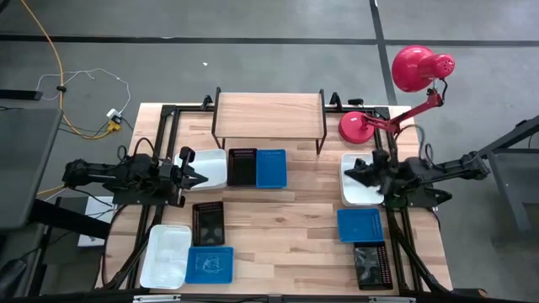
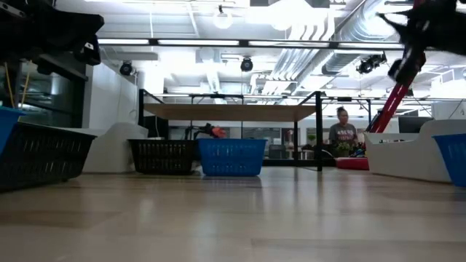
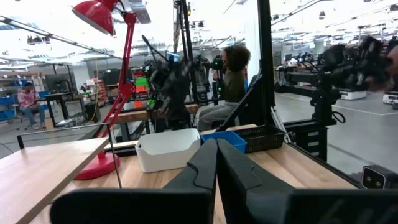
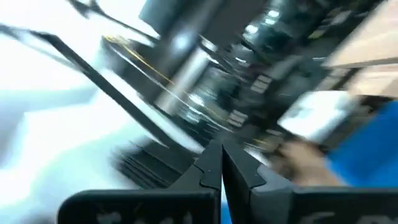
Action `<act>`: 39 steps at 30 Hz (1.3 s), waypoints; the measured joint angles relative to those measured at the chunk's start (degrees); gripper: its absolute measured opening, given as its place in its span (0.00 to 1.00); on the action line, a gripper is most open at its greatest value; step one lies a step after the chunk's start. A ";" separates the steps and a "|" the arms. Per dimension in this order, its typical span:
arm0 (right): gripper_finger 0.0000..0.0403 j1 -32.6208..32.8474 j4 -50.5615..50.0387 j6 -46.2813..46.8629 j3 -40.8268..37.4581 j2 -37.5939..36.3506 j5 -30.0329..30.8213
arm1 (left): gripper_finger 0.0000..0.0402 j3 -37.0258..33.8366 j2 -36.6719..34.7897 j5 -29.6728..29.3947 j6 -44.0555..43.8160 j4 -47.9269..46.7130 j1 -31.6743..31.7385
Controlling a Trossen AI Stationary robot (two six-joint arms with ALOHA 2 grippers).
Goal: Stack baskets on shelf by color
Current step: Put the middle right blue bin on the shelf
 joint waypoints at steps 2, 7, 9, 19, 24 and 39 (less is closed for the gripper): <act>0.00 0.45 7.15 2.67 0.15 1.50 -4.16 | 0.00 0.00 0.01 0.00 0.00 0.00 0.00; 0.00 4.73 7.21 -0.85 11.35 10.42 -8.30 | 0.00 0.01 0.01 0.00 0.00 0.01 0.00; 0.00 6.89 -0.61 -2.33 18.15 16.28 -8.40 | 0.00 0.00 0.01 0.00 0.00 0.00 0.00; 0.08 18.97 -67.61 17.39 53.72 46.20 -11.53 | 0.00 0.00 0.01 0.00 0.00 0.00 0.02; 0.21 25.57 -87.47 35.42 61.39 57.80 -14.12 | 0.00 0.01 0.01 0.00 0.00 0.00 0.01; 0.40 33.13 -91.89 72.29 48.89 66.38 -18.76 | 0.00 0.01 0.01 -0.01 0.00 0.00 0.02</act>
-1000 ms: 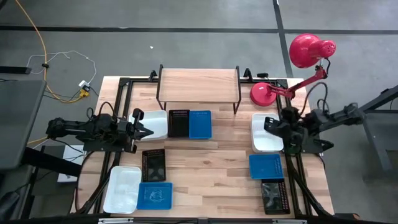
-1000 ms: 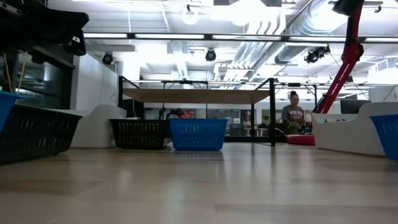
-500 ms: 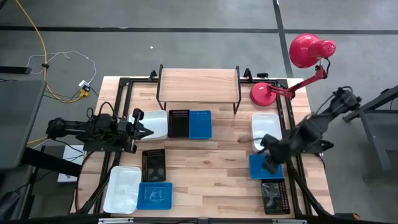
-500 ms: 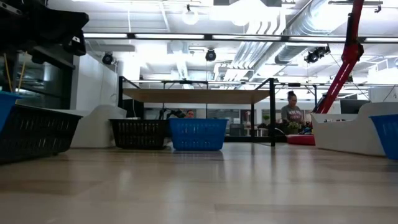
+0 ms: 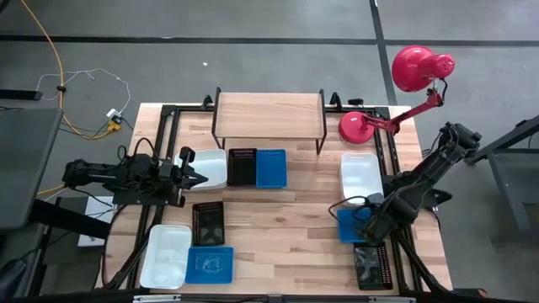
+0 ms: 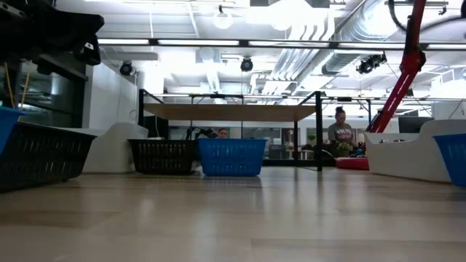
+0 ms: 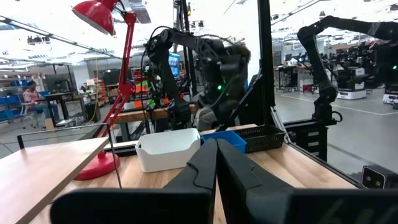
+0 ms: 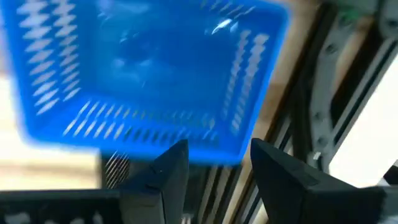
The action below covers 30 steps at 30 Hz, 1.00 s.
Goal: Stack baskets on shelf by color
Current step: Put the middle right blue bin on the shelf
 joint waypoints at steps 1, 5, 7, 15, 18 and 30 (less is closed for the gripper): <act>0.40 -0.07 0.10 0.54 -1.18 0.00 0.35 | 0.00 -0.01 0.00 0.01 0.00 0.00 -0.01; 0.40 -0.57 1.66 1.37 -5.53 0.00 1.62 | 0.00 0.00 0.00 0.01 0.00 0.00 -0.02; 0.40 -0.57 2.24 1.35 -7.49 0.00 1.45 | 0.00 -0.01 0.00 0.01 0.00 0.00 0.00; 0.40 -0.57 6.74 1.95 -11.86 0.01 2.92 | 0.00 0.01 0.00 0.01 0.00 0.00 0.00; 0.40 -0.53 7.21 0.70 -13.01 0.00 2.79 | 0.00 0.00 0.00 0.01 0.00 0.00 -0.01; 0.03 -0.53 6.19 -7.77 -9.84 -0.02 4.59 | 0.00 0.00 0.00 -0.01 0.00 0.00 -0.02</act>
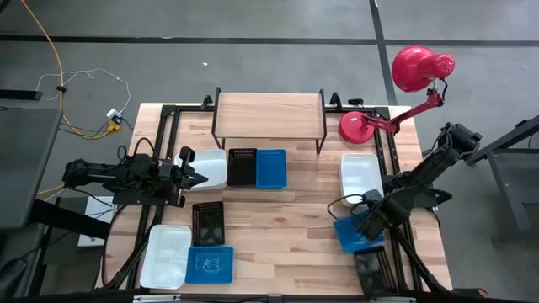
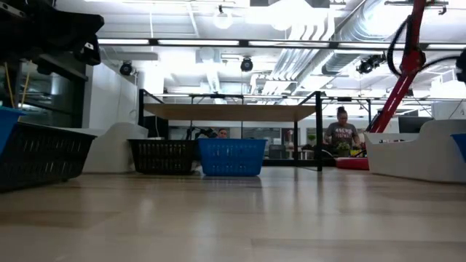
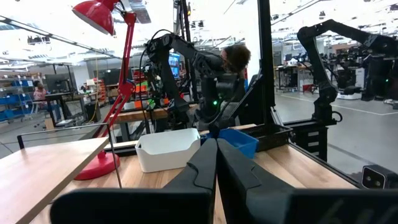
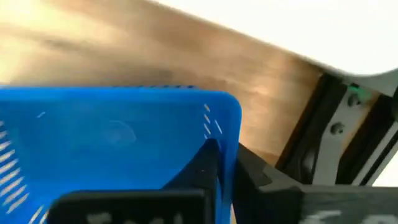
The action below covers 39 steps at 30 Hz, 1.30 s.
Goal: Stack baskets on shelf by color
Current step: Put the middle right blue bin on the shelf
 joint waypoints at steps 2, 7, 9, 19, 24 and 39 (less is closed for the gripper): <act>0.04 0.00 -2.86 -1.68 2.80 0.02 0.12 | 0.00 0.00 0.00 0.02 0.00 0.00 0.00; 0.01 0.00 -12.42 -6.87 13.61 0.02 4.55 | 0.00 -0.02 0.00 0.00 0.00 0.00 0.00; 0.01 -0.13 -15.84 -8.99 18.85 0.02 7.66 | 0.00 -0.01 0.00 0.00 0.00 0.00 0.01; 0.00 -10.81 -14.32 -40.95 46.73 3.53 28.15 | 0.00 -0.02 0.00 0.00 0.00 0.00 0.00; 0.00 -23.09 -14.10 -66.83 61.45 12.54 30.06 | 0.00 0.00 0.00 0.02 0.00 0.00 0.01; 0.00 -53.36 -14.32 -115.81 85.94 32.38 20.98 | 0.00 -0.01 0.00 0.00 0.00 0.00 0.02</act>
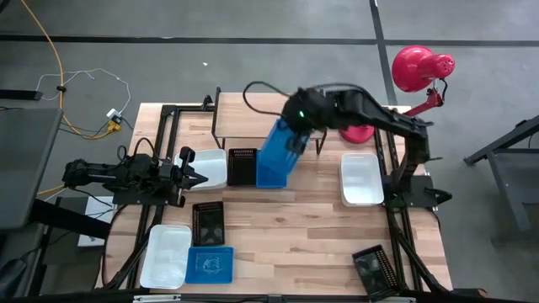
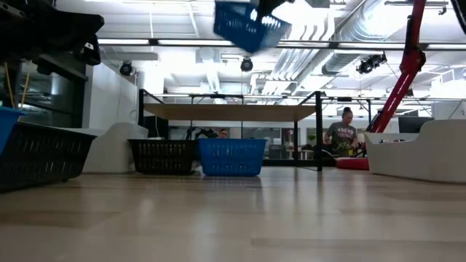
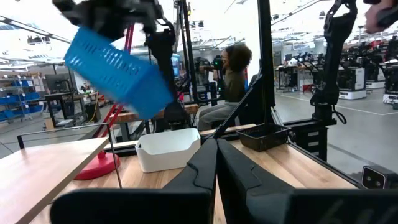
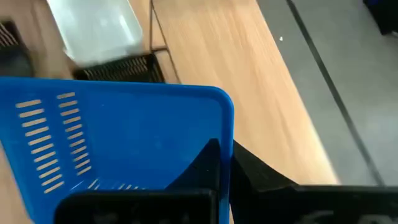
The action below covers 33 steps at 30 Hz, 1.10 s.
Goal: Stack baskets on shelf by color
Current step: Put the middle right blue bin on the shelf
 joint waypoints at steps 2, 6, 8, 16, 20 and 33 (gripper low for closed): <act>0.00 -2.96 -0.58 -5.98 0.00 0.83 -2.37 | 0.00 0.00 0.00 0.00 0.00 0.00 -0.02; 0.00 -8.41 -3.18 -15.95 0.00 1.88 -6.18 | 0.00 0.00 0.00 0.00 0.00 0.00 -0.02; 0.00 -11.09 -5.12 -20.48 -0.01 1.91 -7.23 | 0.00 0.00 0.00 0.01 0.00 0.00 -0.01; 0.00 -19.84 -4.99 -34.47 -0.13 2.20 -12.03 | 0.00 0.00 -0.01 0.00 0.00 0.01 0.00; 0.00 -22.25 -5.08 -38.75 -1.10 3.72 -15.42 | 0.00 0.02 0.00 0.00 0.00 0.00 0.00; 0.00 -24.32 -3.03 -41.13 -1.27 9.60 -11.22 | 0.00 0.00 -0.02 0.01 0.00 0.01 0.00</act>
